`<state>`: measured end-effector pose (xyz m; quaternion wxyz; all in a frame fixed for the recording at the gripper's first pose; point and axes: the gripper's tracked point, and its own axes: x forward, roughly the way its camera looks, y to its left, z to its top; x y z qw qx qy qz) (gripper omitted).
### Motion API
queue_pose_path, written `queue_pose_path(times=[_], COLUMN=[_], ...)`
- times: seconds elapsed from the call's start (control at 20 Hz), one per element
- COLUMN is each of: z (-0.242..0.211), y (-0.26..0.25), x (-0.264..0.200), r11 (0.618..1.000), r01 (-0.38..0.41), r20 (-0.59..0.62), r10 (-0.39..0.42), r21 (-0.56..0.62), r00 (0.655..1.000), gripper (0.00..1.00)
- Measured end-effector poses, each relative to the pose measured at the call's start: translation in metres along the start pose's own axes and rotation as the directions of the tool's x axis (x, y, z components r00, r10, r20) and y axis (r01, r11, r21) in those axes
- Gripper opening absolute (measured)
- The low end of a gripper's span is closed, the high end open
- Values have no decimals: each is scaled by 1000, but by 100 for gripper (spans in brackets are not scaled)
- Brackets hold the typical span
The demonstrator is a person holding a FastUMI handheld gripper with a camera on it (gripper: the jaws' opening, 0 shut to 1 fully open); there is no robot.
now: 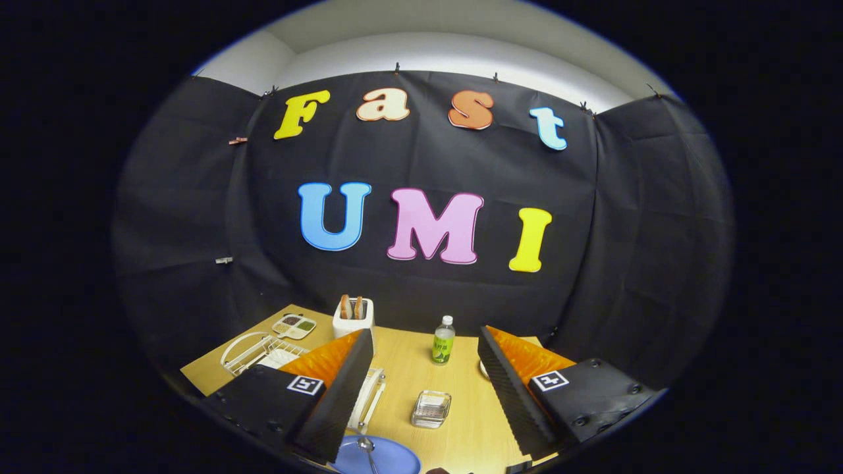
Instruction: Take the plate from the dish rack, then take the spoon from the basket and place it into the plate.
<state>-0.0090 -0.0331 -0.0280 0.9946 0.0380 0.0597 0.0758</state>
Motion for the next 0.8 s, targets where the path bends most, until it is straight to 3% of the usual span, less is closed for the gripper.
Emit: queue_pose_path(times=[0.8], z=[-23], y=[0], x=[-1], r11=[1000], r01=[10], r20=[-47], r10=[-9], r21=[5], r00=[999], gripper=[98])
